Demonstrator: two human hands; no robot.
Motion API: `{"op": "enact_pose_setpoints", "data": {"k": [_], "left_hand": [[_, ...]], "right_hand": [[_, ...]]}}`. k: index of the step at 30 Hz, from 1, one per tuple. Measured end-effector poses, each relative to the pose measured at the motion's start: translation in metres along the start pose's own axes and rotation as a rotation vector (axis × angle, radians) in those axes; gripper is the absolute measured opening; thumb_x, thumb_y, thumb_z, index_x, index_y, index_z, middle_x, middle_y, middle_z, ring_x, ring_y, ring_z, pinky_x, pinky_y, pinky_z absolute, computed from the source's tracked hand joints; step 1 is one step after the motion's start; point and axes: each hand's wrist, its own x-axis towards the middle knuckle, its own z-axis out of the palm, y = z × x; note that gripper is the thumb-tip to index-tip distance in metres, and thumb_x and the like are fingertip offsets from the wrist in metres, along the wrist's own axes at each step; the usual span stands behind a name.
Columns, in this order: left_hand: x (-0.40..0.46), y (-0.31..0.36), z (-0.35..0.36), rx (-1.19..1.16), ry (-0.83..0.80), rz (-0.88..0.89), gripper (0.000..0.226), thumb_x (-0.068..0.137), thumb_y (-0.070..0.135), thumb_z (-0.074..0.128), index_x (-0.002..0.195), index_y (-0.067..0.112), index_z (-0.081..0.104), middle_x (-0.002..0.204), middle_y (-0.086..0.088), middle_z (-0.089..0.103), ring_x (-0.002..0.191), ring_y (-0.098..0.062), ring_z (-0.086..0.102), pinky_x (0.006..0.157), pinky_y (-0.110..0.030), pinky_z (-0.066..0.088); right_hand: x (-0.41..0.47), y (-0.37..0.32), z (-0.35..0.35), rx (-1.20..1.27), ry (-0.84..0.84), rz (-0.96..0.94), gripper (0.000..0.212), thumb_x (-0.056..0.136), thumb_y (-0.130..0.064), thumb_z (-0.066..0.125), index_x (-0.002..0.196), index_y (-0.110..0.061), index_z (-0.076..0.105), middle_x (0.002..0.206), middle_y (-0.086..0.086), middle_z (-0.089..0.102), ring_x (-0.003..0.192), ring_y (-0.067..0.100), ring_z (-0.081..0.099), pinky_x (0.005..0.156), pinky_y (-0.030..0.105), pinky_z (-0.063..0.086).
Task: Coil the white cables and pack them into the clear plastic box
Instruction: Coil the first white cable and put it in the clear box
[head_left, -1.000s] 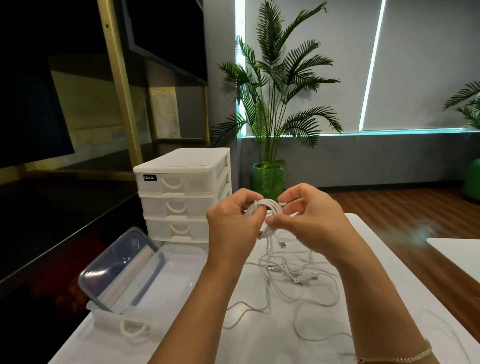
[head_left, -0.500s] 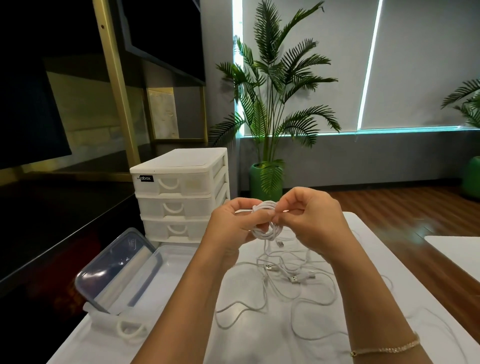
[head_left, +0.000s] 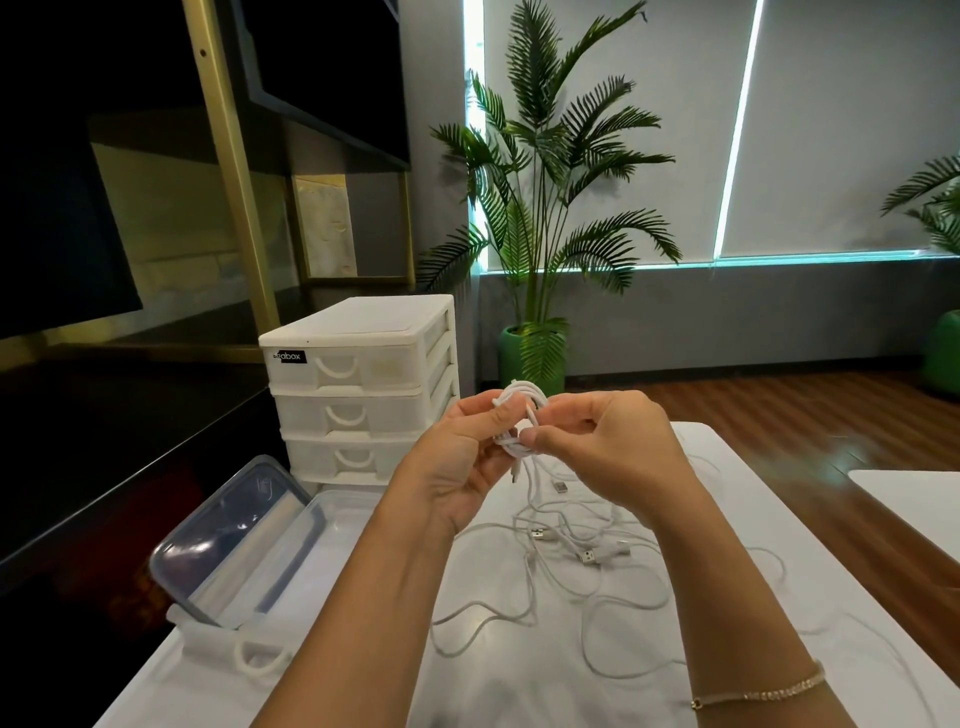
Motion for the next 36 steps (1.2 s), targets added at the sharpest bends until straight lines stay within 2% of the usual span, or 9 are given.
{"op": "enact_pose_setpoints", "data": {"k": [3,6,12,16,19,24,28,31,36], "left_hand": [[0.001,-0.001,-0.002,0.013,-0.005,0.021,0.005,0.083,0.006,0.061,0.087,0.008,0.060,0.065,-0.004,0.071,0.055,-0.012,0.067,0.050,-0.020,0.055],[0.006,-0.001,-0.007,0.087,0.016,0.073,0.007,0.083,0.006,0.062,0.088,0.011,0.061,0.079,-0.006,0.070,0.069,-0.016,0.067,0.056,-0.021,0.057],[0.005,0.001,-0.009,0.199,0.056,0.139,0.012,0.081,0.007,0.065,0.083,0.016,0.058,0.079,-0.003,0.067,0.070,-0.015,0.062,0.057,-0.021,0.054],[0.005,0.001,-0.009,0.393,0.065,0.292,0.021,0.077,0.007,0.070,0.082,0.020,0.054,0.087,-0.004,0.072,0.088,-0.022,0.067,0.087,-0.038,0.052],[0.004,0.000,-0.009,0.530,0.059,0.382,0.022,0.075,0.011,0.073,0.081,0.021,0.055,0.091,-0.004,0.073,0.092,-0.022,0.069,0.095,-0.045,0.049],[0.006,-0.004,-0.013,0.680,0.061,0.460,0.023,0.075,0.019,0.075,0.074,0.036,0.060,0.094,-0.002,0.073,0.095,-0.025,0.067,0.093,-0.054,0.048],[0.005,-0.006,-0.009,0.720,0.052,0.457,0.018,0.081,0.019,0.070,0.079,0.030,0.056,0.095,0.000,0.072,0.093,-0.021,0.067,0.086,-0.042,0.054],[0.002,-0.004,-0.006,0.748,0.038,0.428,0.014,0.085,0.019,0.065,0.085,0.026,0.053,0.094,0.000,0.071,0.088,-0.018,0.067,0.073,-0.025,0.053],[0.002,-0.004,-0.008,0.757,0.035,0.357,0.014,0.086,0.020,0.064,0.086,0.025,0.052,0.097,-0.005,0.069,0.091,-0.021,0.064,0.070,-0.024,0.048]], "right_hand": [[0.002,0.001,0.002,-0.123,0.061,-0.066,0.018,0.082,-0.032,0.067,0.095,-0.022,0.074,0.104,-0.009,0.064,0.077,0.002,0.054,0.066,0.008,0.037],[0.003,0.003,0.004,-0.171,0.123,-0.109,0.016,0.084,-0.031,0.065,0.097,-0.024,0.073,0.101,-0.007,0.050,0.082,0.003,0.044,0.061,0.004,0.030],[0.002,-0.003,0.010,-0.044,0.058,-0.072,0.012,0.087,-0.026,0.058,0.078,-0.021,0.065,0.088,-0.008,0.050,0.071,0.002,0.046,0.060,0.013,0.035],[0.000,-0.007,0.007,0.192,-0.062,0.058,0.020,0.091,-0.018,0.049,0.075,-0.013,0.059,0.068,-0.004,0.051,0.061,0.008,0.043,0.059,0.026,0.037],[0.000,-0.006,0.008,0.330,-0.103,0.144,0.020,0.091,-0.019,0.046,0.078,-0.010,0.059,0.065,-0.002,0.046,0.060,0.010,0.039,0.058,0.027,0.033],[0.000,-0.007,0.008,0.450,-0.147,0.252,0.021,0.091,-0.010,0.041,0.074,-0.005,0.052,0.065,0.005,0.041,0.057,0.013,0.034,0.054,0.025,0.030],[0.002,-0.002,0.011,0.348,-0.125,0.271,0.023,0.090,-0.008,0.034,0.071,-0.005,0.047,0.064,0.010,0.039,0.061,0.019,0.032,0.060,0.036,0.028],[0.004,-0.002,0.014,0.411,-0.105,0.292,0.027,0.090,-0.011,0.034,0.068,-0.003,0.048,0.053,0.007,0.044,0.049,0.016,0.034,0.053,0.034,0.028],[0.002,0.000,0.016,0.548,-0.119,0.286,0.029,0.090,-0.012,0.040,0.065,-0.005,0.050,0.049,0.005,0.042,0.043,0.014,0.031,0.047,0.027,0.024]]}}
